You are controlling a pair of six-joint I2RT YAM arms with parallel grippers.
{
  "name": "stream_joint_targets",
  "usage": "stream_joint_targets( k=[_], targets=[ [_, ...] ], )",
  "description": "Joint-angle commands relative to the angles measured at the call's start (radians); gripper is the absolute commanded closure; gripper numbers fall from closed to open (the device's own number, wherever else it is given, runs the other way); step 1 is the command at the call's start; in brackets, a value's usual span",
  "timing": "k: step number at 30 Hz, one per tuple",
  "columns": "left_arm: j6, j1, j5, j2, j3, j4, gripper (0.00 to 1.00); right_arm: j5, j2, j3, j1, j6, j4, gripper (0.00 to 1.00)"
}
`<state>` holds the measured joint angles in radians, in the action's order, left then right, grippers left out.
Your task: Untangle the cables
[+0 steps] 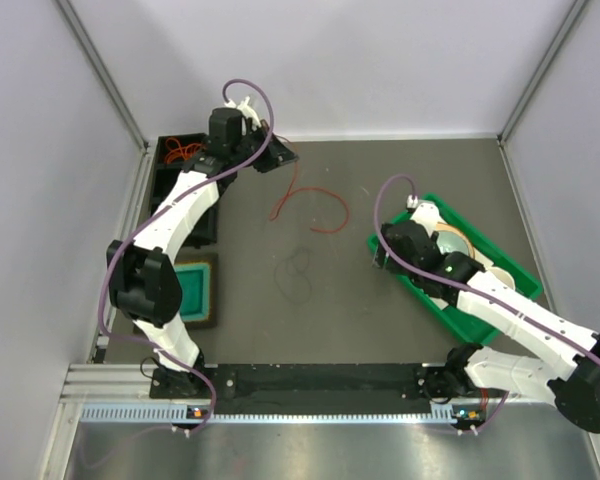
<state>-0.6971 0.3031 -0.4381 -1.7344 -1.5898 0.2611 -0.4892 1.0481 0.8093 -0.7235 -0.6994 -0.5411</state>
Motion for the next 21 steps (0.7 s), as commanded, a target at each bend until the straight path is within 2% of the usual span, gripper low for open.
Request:
stream_joint_targets(
  k=[1, 3, 7, 10, 16, 21],
  targets=[
    [0.018, 0.011, 0.027, 0.021, 0.007, -0.004, 1.00, 0.015, 0.009, 0.031, 0.007, 0.073, 0.056, 0.28],
    [0.027, 0.007, 0.076, 0.033, 0.011, 0.050, 1.00, 0.035, 0.064, 0.066, 0.007, 0.100, 0.072, 0.32],
    [0.028, 0.007, 0.168, 0.047, 0.016, 0.101, 1.00, 0.124, 0.229, 0.198, 0.065, 0.146, 0.131, 0.56],
    [0.034, 0.005, 0.199, 0.049, 0.010, 0.125, 1.00, 0.189, 0.358, 0.305, 0.107, 0.176, 0.159, 0.64],
    [0.030, 0.002, 0.179, 0.045, 0.011, 0.130, 1.00, 0.299, 0.624, 0.510, 0.185, 0.184, 0.178, 0.64],
    [0.024, -0.002, 0.157, 0.042, 0.022, 0.127, 1.00, 0.296, 0.812, 0.677, 0.199, 0.213, 0.155, 0.61]
  ],
)
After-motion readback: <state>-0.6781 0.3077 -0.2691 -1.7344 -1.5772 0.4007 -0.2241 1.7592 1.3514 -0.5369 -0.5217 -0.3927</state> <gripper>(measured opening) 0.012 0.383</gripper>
